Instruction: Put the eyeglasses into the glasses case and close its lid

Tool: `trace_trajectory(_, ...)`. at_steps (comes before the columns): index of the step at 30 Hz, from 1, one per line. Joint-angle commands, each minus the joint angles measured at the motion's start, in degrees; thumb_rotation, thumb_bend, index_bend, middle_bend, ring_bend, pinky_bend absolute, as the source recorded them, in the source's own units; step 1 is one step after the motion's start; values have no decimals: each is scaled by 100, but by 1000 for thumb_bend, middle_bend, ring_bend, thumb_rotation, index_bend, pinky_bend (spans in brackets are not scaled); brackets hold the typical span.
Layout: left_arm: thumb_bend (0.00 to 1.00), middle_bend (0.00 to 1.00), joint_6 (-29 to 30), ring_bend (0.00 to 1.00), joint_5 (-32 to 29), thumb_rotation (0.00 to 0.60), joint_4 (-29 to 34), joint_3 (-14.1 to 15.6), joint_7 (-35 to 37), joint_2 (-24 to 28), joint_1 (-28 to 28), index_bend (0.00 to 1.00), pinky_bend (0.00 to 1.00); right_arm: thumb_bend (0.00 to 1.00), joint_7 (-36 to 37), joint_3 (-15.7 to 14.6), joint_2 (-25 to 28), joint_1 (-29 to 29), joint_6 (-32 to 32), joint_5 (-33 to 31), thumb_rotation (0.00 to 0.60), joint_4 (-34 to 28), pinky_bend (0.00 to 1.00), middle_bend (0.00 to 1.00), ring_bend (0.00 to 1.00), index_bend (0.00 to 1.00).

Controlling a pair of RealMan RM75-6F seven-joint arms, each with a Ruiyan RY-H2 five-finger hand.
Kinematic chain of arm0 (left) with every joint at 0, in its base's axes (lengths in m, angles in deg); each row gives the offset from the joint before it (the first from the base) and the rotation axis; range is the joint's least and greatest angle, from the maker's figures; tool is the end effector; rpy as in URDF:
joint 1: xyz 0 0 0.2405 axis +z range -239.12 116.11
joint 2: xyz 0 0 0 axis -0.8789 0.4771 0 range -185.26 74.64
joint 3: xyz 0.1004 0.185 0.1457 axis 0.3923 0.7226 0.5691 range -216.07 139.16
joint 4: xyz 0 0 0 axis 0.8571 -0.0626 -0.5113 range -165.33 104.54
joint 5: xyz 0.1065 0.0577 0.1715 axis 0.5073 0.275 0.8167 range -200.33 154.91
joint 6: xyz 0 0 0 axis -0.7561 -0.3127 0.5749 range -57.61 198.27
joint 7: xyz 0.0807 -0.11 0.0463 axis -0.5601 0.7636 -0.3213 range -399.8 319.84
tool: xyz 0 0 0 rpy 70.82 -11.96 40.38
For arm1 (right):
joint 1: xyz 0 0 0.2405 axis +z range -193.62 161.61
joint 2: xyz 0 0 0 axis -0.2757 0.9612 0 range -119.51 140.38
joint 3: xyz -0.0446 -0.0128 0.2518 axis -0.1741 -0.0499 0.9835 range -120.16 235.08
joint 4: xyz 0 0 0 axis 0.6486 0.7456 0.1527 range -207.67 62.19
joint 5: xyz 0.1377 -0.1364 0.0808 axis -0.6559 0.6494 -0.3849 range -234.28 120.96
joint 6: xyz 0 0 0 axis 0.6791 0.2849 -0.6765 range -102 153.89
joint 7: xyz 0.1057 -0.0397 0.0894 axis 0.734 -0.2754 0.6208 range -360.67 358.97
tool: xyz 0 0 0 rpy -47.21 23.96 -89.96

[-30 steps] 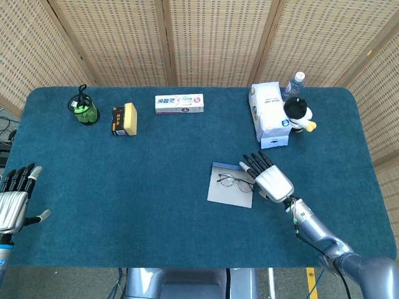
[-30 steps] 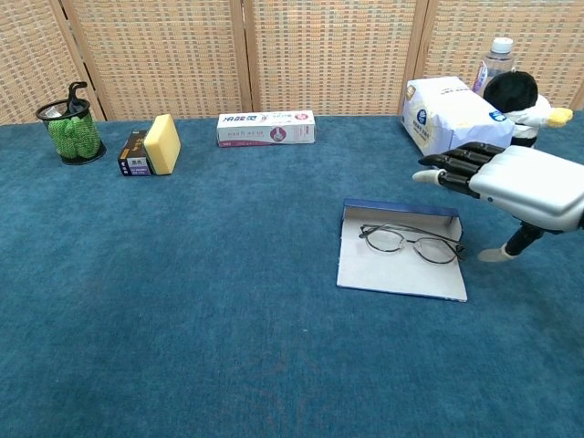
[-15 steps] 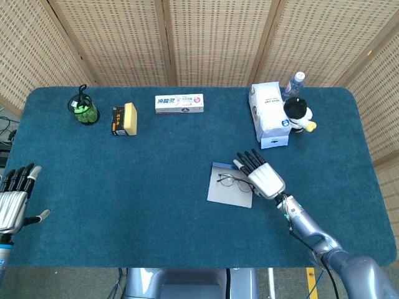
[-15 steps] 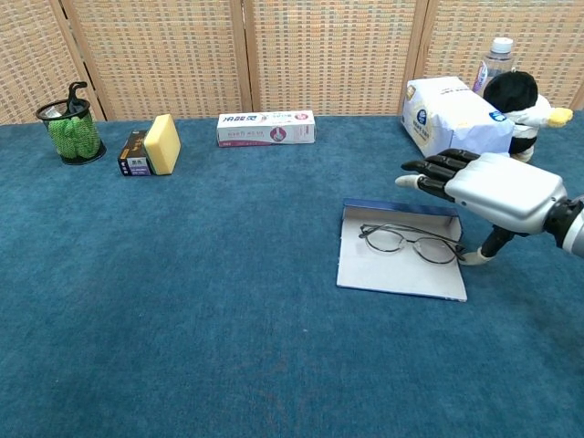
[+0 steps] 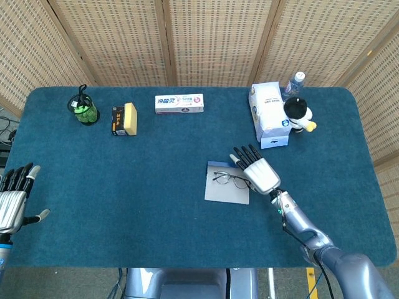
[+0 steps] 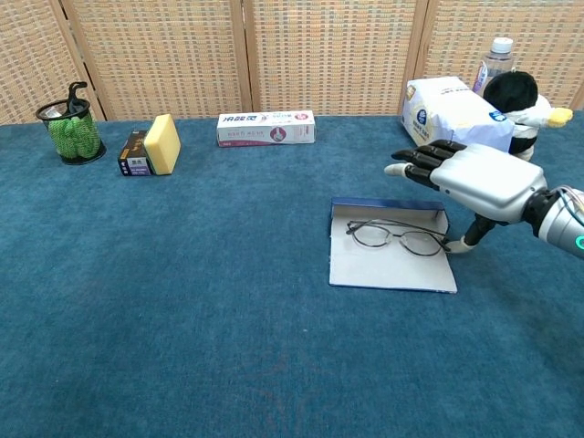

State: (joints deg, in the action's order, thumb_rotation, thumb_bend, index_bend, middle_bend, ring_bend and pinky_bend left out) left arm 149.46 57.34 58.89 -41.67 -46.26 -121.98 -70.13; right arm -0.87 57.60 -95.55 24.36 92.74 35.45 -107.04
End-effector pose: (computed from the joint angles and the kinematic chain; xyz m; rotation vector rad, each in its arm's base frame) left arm -0.3239 0.2034 0.1428 -1.4231 -0.8910 -0.7605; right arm -0.2286 -0.3685 -0.0380 1.9640 -0.3645 0.8611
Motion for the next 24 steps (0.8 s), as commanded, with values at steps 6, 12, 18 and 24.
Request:
trace_trajectory(6,0,0,4,0,-1,600,7,-4,28,18,3,0,0,0,-243,99,28,55,-93,-81,600,-94,53,0,0,0)
trace_trajectory(12,0,0,-8,0,8,600,10,5,22,14,-1,0,0,0,-272,170,63,63,-173,-163,600,-162,53,0,0,0)
trace_trajectory(18,0,0,8,0,2,600,11,3,-2,1,6,0,0,0,-361,281,10,143,-253,-245,600,-291,53,0,0,0)
trace_trajectory(24,0,0,-3,0,-9,600,3,0,2,1,3,0,0,0,-471,344,-26,180,-318,-306,600,-378,53,0,0,0)
